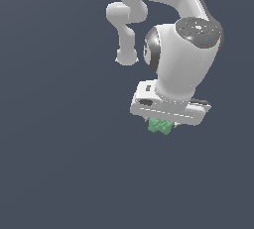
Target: Pick up the object and move it to a goal position.
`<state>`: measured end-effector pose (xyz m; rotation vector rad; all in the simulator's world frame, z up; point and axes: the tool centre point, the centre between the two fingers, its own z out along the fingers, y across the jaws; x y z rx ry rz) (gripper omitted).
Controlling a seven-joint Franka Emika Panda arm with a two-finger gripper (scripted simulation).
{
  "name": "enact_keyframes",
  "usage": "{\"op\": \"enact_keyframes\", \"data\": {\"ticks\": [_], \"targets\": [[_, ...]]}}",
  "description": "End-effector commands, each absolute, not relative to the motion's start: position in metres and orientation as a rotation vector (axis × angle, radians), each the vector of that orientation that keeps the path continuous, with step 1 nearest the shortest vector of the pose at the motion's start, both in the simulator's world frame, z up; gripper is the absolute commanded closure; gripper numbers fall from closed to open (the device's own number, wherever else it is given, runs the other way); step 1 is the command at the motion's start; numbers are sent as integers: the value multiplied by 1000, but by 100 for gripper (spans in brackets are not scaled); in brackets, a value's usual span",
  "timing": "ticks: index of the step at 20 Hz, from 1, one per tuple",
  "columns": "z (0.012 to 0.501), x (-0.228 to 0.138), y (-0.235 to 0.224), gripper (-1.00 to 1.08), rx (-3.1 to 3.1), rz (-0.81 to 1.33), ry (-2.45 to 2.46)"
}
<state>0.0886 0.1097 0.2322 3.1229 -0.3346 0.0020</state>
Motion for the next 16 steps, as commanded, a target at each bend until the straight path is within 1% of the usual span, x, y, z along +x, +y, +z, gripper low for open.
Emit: {"op": "enact_keyframes", "data": {"ticks": [1,8,16], "targets": [[253,91,128,108,3122,1,-336],[300,99,168,108,3123,0,-336],[335,105,199,108,3123,0,-336]]}}
